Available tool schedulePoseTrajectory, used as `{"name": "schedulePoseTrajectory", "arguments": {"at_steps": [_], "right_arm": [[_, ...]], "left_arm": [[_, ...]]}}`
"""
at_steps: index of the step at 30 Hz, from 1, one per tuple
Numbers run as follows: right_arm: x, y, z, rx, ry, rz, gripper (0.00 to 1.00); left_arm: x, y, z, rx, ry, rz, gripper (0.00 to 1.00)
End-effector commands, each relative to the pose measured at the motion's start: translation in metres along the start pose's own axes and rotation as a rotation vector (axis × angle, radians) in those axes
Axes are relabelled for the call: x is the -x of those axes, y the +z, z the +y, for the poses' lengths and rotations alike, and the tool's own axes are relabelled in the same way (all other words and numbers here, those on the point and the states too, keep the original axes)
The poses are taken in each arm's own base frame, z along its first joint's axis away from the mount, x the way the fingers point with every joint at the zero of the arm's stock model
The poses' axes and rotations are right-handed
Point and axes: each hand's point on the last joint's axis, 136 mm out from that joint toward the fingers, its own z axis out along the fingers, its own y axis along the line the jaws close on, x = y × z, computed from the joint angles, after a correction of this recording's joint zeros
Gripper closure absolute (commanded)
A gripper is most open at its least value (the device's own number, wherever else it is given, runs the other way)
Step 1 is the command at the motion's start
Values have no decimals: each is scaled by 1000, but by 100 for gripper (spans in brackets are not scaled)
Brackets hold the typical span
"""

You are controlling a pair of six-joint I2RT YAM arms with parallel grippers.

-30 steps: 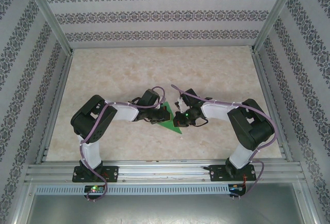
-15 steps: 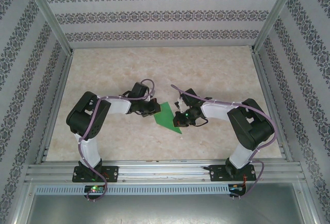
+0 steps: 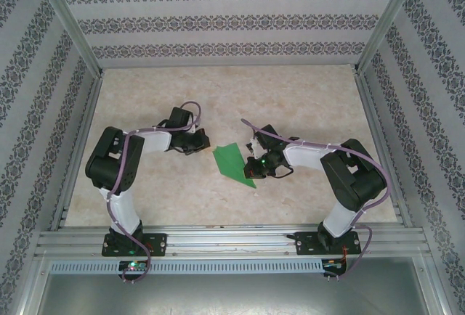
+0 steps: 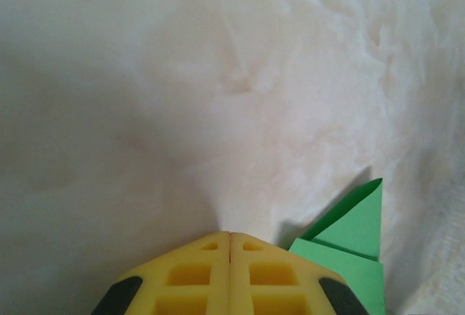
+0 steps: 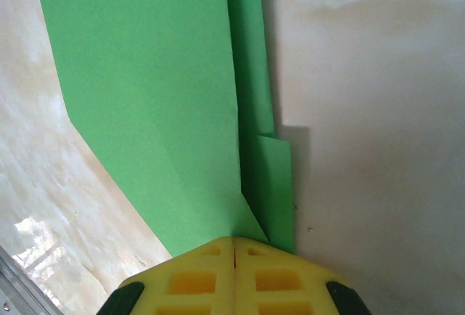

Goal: Fold a paper plane with a square sheet of paper (fold left side to right side)
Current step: Fourth fold the wing at the center of the table.

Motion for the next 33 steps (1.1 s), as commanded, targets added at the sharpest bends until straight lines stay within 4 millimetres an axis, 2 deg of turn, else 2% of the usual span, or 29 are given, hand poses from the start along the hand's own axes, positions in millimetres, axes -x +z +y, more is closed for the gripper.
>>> {"name": "schedulePoseTrajectory", "arguments": {"at_steps": [1, 5, 9, 12, 14, 17, 24, 29, 33], "right_arm": [[-43, 14, -52, -201, 95, 119, 100], [-40, 13, -52, -203, 93, 106, 100], [-40, 13, -52, -203, 93, 105, 100], [-40, 12, -53, -206, 95, 104, 100], [-40, 13, -52, -203, 94, 104, 100], [-39, 12, -52, -202, 93, 102, 100], [-31, 10, -38, -150, 86, 83, 100], [-10, 0, -9, -50, 56, 24, 100], [4, -15, 19, 44, 30, -15, 100]], "left_arm": [[7, -30, -20, 6, 80, -63, 100], [-21, -32, -56, -84, 132, -34, 100], [-53, -13, -91, -177, 165, 48, 100], [-65, 4, -104, -197, 190, 98, 100], [-68, 15, -106, -202, 194, 119, 100], [-69, 30, -98, -170, 200, 154, 100], [-82, 53, -63, -75, 171, 210, 100], [-90, 59, -46, -27, 149, 230, 100], [-93, 59, -40, -7, 145, 240, 100]]}}
